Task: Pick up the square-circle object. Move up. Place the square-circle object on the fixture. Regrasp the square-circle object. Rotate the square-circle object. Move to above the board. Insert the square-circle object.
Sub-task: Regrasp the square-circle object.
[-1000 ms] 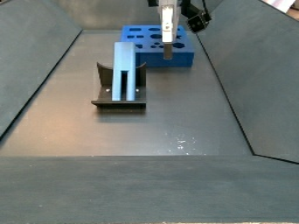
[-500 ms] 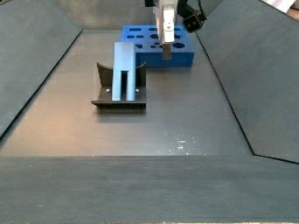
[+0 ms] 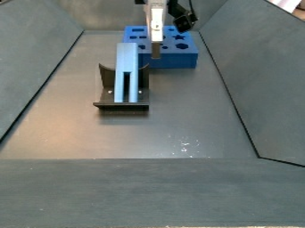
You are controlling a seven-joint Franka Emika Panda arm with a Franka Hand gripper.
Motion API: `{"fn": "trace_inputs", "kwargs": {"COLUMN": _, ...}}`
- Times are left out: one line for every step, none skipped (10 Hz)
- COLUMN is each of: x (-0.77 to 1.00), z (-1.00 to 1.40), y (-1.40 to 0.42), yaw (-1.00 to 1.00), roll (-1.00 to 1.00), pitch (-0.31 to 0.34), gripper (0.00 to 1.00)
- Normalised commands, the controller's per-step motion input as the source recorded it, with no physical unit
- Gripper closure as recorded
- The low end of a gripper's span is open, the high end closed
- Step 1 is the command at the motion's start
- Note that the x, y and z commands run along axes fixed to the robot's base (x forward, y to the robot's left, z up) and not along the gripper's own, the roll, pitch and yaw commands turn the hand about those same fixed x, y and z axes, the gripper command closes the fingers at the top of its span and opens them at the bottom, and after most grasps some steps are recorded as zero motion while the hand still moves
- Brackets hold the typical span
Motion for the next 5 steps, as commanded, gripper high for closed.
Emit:
{"fn": "trace_inputs", "kwargs": {"x": 1.00, "z": -0.05, "y": -0.01, "yaw": -0.05, "roll": 0.11, "pitch": -0.013, "gripper": 0.00}}
{"fn": "trace_inputs", "kwargs": {"x": 1.00, "z": -0.05, "y": -0.01, "yaw": -0.06, "roll": 0.11, "pitch": 0.008, "gripper": 0.00}}
{"fn": "trace_inputs", "kwargs": {"x": 1.00, "z": -0.05, "y": -0.01, "yaw": -0.05, "roll": 0.09, "pitch": 0.063, "gripper": 0.00}}
{"fn": "trace_inputs", "kwargs": {"x": 0.98, "z": -0.04, "y": -0.01, "yaw": -0.05, "roll": 0.09, "pitch": 0.083, "gripper": 0.00}}
{"fn": "trace_inputs", "kwargs": {"x": 0.86, "z": -0.04, "y": -0.01, "yaw": -0.03, "roll": 0.09, "pitch": 0.112, "gripper": 0.00}}
